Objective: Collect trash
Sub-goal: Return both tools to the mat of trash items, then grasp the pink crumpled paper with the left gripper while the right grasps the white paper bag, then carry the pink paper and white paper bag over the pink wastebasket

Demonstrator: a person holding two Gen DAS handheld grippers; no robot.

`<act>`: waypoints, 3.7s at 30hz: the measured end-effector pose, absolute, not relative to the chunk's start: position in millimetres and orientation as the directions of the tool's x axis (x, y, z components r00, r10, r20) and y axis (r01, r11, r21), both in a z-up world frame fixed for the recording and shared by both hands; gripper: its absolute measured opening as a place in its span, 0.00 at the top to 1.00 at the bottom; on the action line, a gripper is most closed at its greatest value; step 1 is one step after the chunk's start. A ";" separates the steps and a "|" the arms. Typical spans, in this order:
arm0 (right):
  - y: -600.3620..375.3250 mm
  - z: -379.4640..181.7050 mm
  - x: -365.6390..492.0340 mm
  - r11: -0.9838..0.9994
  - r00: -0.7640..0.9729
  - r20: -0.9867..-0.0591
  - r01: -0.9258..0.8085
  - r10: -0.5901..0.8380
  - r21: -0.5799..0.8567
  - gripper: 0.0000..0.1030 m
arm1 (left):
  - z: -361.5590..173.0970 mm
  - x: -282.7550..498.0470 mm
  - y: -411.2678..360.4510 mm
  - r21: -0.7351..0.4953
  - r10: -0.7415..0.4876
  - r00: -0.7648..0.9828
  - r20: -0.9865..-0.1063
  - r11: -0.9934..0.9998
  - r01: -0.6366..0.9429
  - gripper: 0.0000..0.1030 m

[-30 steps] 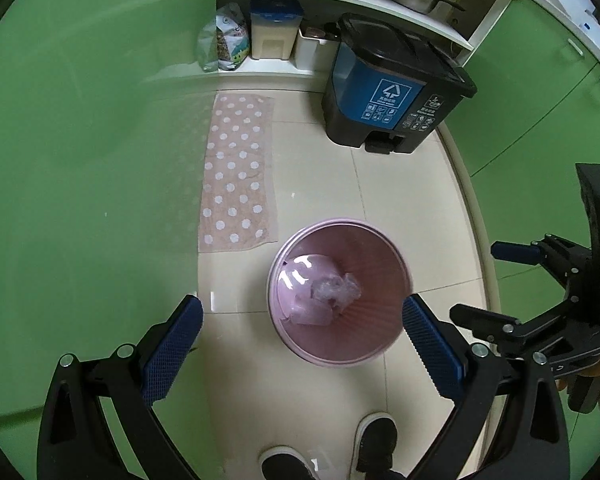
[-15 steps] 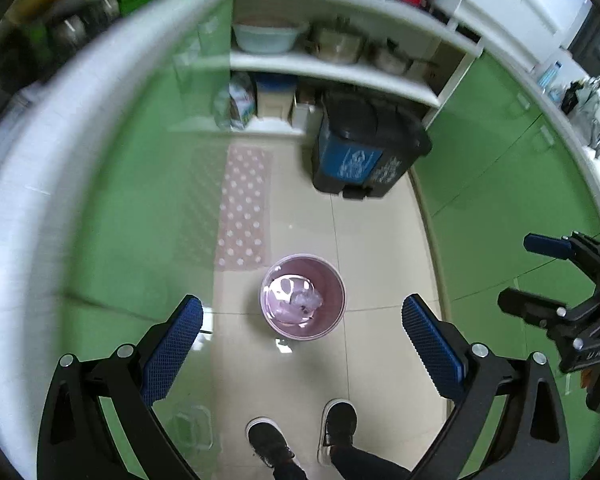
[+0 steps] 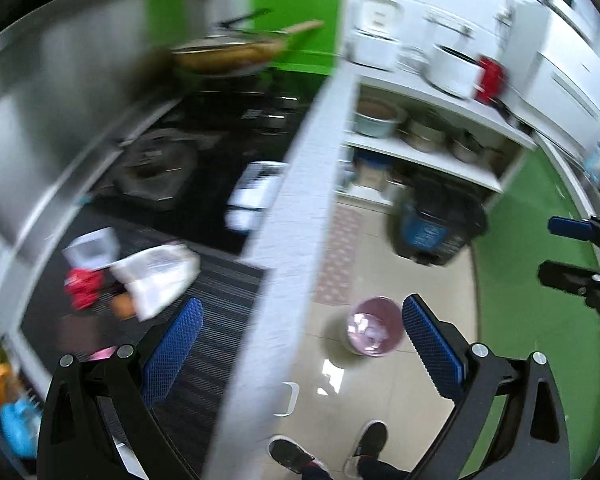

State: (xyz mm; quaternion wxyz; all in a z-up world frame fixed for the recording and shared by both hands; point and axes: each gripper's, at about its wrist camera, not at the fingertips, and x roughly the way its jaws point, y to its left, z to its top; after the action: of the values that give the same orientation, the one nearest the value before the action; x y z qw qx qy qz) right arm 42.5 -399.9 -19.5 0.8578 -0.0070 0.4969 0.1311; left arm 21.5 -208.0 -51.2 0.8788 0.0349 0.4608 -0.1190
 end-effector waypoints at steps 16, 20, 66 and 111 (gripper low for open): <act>-208.0 -23.1 87.5 0.878 0.411 -0.843 -0.459 0.346 0.137 0.03 | -67.8 7.7 -30.8 -0.021 -0.028 0.513 -0.858 1.000 0.020 0.07; -181.6 -35.6 99.6 0.863 0.378 -0.859 -0.487 0.346 0.133 0.03 | -92.7 14.4 -23.4 -0.042 -0.042 0.479 -0.877 0.999 0.011 0.07; -107.8 -139.5 201.1 0.722 0.164 -0.919 -0.673 0.357 0.160 0.03 | -116.7 48.4 -9.1 -0.104 -0.016 0.455 -0.891 0.980 -0.169 0.65; -240.4 -64.7 152.1 0.915 0.368 -0.887 -0.381 0.278 0.129 0.83 | -60.7 76.4 -99.3 -0.087 -0.178 0.498 -0.849 0.976 0.201 0.65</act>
State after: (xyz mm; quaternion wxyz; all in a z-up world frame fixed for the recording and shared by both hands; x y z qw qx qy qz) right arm 152.1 -240.4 -64.7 0.8257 -0.0490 0.5253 0.1997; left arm 76.4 -99.3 -60.7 0.8654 0.0115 0.4889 -0.1095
